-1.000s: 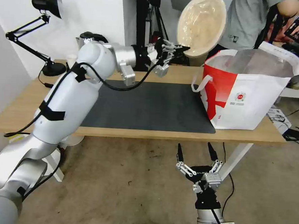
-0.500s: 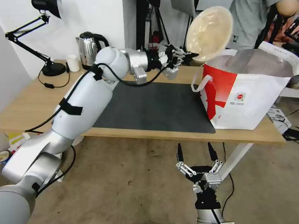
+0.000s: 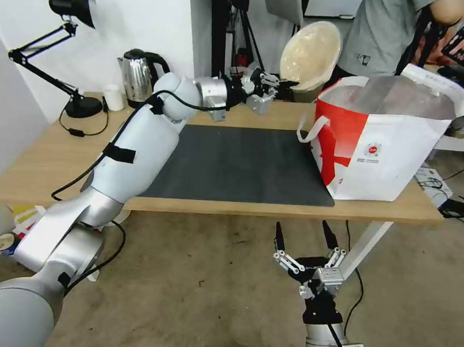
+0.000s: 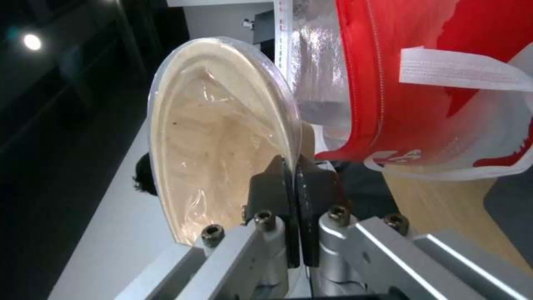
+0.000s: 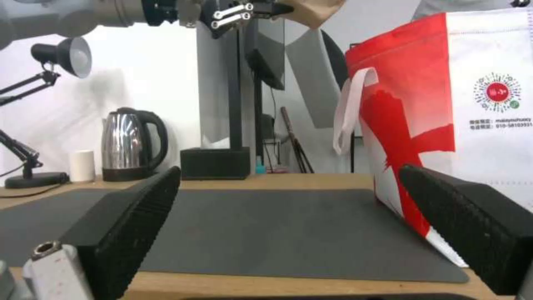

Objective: Pick up the trash from the table and place it into the takeout bag.

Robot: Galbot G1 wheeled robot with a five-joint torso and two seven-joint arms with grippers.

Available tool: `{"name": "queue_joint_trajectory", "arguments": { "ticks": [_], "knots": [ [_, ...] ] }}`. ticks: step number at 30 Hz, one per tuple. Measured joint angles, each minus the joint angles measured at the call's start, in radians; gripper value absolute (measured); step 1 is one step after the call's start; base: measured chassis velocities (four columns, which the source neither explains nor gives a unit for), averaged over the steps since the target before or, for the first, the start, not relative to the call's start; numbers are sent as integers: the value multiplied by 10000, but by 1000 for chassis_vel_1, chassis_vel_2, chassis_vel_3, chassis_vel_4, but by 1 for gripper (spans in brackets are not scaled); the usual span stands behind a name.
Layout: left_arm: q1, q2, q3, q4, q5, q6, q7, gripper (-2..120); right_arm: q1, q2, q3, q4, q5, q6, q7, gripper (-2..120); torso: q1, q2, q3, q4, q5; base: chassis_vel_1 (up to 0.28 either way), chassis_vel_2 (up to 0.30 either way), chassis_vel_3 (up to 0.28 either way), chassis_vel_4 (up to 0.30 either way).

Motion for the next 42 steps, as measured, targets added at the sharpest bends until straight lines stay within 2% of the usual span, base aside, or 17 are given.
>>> {"name": "queue_joint_trajectory", "arguments": {
  "ticks": [19, 35, 42],
  "knots": [
    [-1004, -728, 816, 438, -244, -73, 278, 0, 0, 0, 0, 0, 0, 0, 0, 100, 0, 0, 0, -2, 2, 0, 0, 0, 0],
    [-798, -1367, 1381, 748, -189, -56, 237, 0, 0, 0, 0, 0, 0, 0, -1, 100, 0, 0, 0, 0, 0, 0, 0, 0, 0],
    [-709, -1870, 1516, 1063, 34, -152, 220, 0, 0, 0, 0, -1, 0, 0, 0, 100, 1, 0, 0, -2, 1, 0, 0, 0, 0]
  ]
}}
